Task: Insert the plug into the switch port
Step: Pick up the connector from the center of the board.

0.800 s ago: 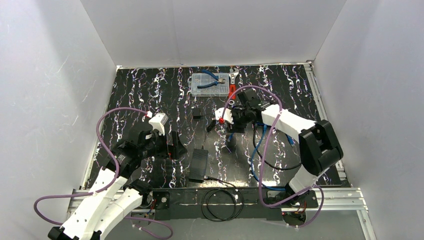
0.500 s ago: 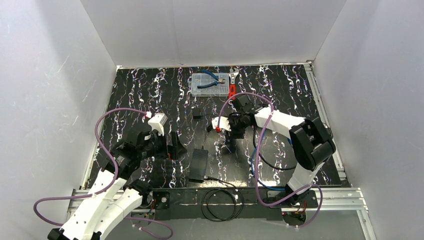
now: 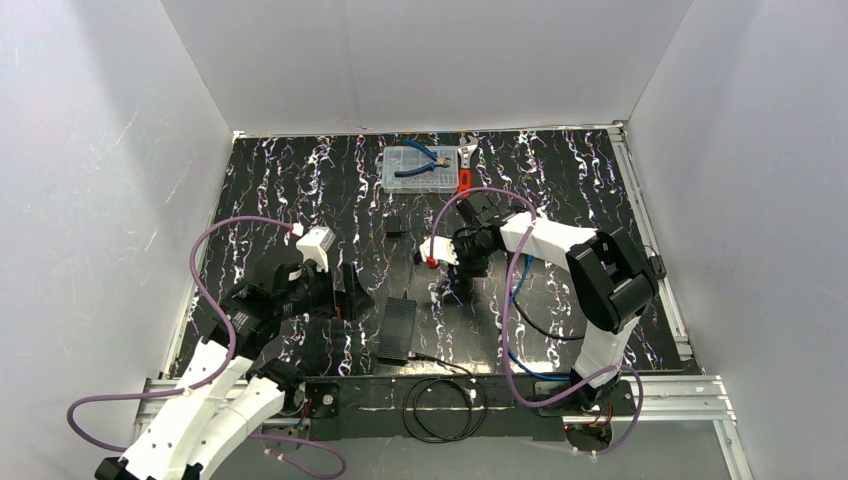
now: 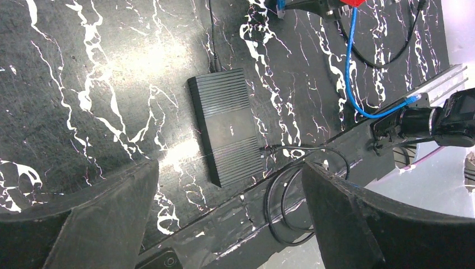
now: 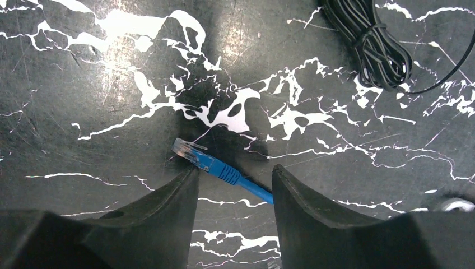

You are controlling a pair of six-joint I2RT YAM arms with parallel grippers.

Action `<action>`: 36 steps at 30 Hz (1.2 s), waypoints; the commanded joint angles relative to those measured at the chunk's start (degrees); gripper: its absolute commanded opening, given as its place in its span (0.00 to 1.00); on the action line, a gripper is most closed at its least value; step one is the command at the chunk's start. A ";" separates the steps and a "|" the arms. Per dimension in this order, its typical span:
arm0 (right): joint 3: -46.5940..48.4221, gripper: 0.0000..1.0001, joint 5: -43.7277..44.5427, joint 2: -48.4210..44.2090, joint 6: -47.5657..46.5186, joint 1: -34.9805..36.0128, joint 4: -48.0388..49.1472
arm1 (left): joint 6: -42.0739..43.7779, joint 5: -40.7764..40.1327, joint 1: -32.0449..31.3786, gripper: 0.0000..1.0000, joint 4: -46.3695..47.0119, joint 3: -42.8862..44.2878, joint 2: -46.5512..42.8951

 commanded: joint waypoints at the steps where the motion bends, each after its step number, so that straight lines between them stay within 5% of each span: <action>1: 1.85 0.55 0.88 3.33 -1.00 0.89 -4.34 | 0.33 0.79 0.32 1.00 0.09 -0.72 -0.48; 12: 5.79 0.34 0.16 5.76 -1.34 1.79 -11.71 | 0.31 0.74 0.33 1.00 0.09 -0.75 -0.21; 20: 8.75 0.03 -0.95 7.23 -0.42 2.22 -15.04 | 0.27 0.74 0.33 1.00 0.08 -0.75 0.03; 36: 3.44 0.01 -3.00 -9.03 8.01 2.02 6.78 | 0.17 0.34 0.32 1.00 0.09 -0.79 0.49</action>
